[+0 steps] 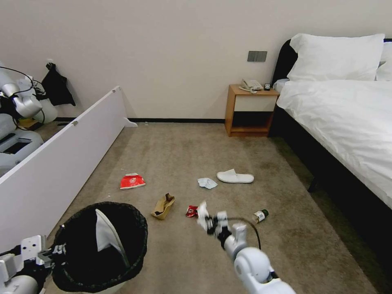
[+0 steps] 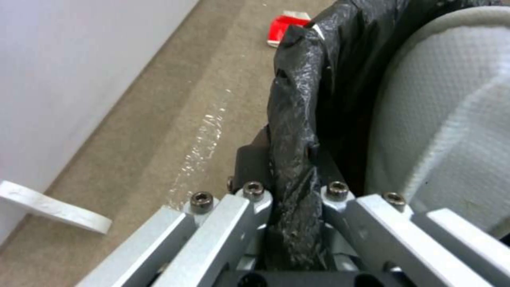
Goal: Pick up the trash bin, then pick up the garbage from the floor and place it into the trash bin.
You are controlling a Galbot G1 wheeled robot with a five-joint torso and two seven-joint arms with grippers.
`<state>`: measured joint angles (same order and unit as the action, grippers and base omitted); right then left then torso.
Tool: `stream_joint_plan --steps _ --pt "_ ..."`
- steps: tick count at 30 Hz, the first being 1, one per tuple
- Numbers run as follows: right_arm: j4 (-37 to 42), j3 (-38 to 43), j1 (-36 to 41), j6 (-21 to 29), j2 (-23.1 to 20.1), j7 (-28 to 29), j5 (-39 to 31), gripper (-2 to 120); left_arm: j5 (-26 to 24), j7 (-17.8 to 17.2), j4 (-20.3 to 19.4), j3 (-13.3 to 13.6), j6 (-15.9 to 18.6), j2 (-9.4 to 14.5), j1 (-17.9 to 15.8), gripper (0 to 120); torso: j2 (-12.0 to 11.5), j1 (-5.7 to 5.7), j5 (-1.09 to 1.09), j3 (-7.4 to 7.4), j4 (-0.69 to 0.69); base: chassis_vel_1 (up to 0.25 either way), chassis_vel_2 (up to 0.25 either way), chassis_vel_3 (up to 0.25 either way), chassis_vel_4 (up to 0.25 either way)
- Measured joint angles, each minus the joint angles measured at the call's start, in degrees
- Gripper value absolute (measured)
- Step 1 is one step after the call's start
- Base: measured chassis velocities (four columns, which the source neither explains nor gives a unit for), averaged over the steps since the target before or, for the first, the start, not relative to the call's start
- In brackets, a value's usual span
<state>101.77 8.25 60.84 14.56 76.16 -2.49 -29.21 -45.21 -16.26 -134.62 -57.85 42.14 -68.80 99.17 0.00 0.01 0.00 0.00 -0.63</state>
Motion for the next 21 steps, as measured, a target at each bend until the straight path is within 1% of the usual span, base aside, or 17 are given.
stream_joint_plan --steps 2,3,5,6,8,9,11,12,14,15,17,20,21 --pt "6.2 -1.3 -1.3 -1.2 -1.6 -0.8 -3.6 0 -0.1 0.0 0.0 0.7 0.0 1.1 -0.3 4 0.0 0.00 0.01 0.00 -0.01 0.000 0.000 0.000 0.000" --pt "6.2 -1.3 -1.3 -1.2 -1.6 -0.8 -3.6 0 -0.1 0.0 0.0 0.7 0.0 1.1 -0.3 4 0.0 0.00 0.01 0.00 -0.01 0.000 0.000 0.000 0.000" --pt "10.0 -2.9 -3.3 -1.9 -2.6 -1.9 -6.4 0 -0.4 0.0 0.0 1.0 0.0 1.9 -0.3 4 0.0 0.00 0.00 0.00 -0.02 0.000 0.000 0.000 0.000" --pt "10.0 -2.9 -3.3 -1.9 -2.6 -1.9 -6.4 0 -0.4 0.0 0.0 1.0 0.0 1.9 -0.3 4 0.0 0.00 0.00 0.00 -0.02 0.000 0.000 0.000 0.000" --pt "12.9 -6.3 -7.8 -2.4 -2.9 -2.9 -11.2 0 -0.4 0.1 0.2 1.1 0.0 2.4 -0.3 4 0.0 0.00 0.00 0.00 -0.02 0.000 0.000 0.000 0.000" --pt "12.9 -6.3 -7.8 -2.4 -2.9 -2.9 -11.2 0 -0.4 0.1 0.2 1.1 0.0 2.4 -0.3 4 0.0 0.00 0.00 0.00 -0.02 0.000 0.000 0.000 0.000" --pt "14.1 -11.1 -15.2 -2.4 -2.1 -3.8 -16.7 0 -0.4 0.2 0.2 1.2 0.0 2.3 -0.4 4 0.0 0.00 0.00 0.00 -0.01 0.000 0.000 0.000 0.000" --pt "14.1 -11.1 -15.2 -2.4 -2.1 -3.8 -16.7 0 -0.4 0.2 0.2 1.2 0.0 2.3 -0.4 4 0.0 0.00 0.00 0.00 -0.01 0.000 0.000 0.000 0.000" --pt "13.4 -17.4 -23.7 -2.8 -0.9 -5.2 -20.7 0 -0.1 0.3 0.1 1.3 0.0 1.9 0.0 4 0.0 0.00 -0.02 0.00 0.04 0.000 0.000 0.000 0.000" --pt "13.4 -17.4 -23.7 -2.8 -0.9 -5.2 -20.7 0 -0.1 0.3 0.1 1.3 0.0 1.9 0.0 4 0.0 0.00 -0.02 0.00 0.04 0.000 0.000 0.000 0.000" --pt "11.9 -22.7 -28.4 -2.8 0.0 -5.6 -23.7 0 0.1 0.3 -0.4 1.2 0.0 1.4 0.4 4 0.0 0.00 -0.02 0.00 0.02 0.000 0.000 0.000 0.000" --pt "11.4 -24.2 -29.2 -2.7 0.2 -5.6 -24.3 0 0.1 0.3 -0.5 1.1 0.0 1.3 0.5 4 0.0 0.00 -0.02 0.00 0.00 0.000 0.000 0.000 0.000" --pt "10.3 -27.6 -30.3 -2.2 0.5 -4.7 -25.1 0 0.0 0.4 -0.9 0.6 0.0 1.1 0.5 4 0.0 0.00 -0.01 0.00 -0.01 0.000 0.000 0.000 0.000"
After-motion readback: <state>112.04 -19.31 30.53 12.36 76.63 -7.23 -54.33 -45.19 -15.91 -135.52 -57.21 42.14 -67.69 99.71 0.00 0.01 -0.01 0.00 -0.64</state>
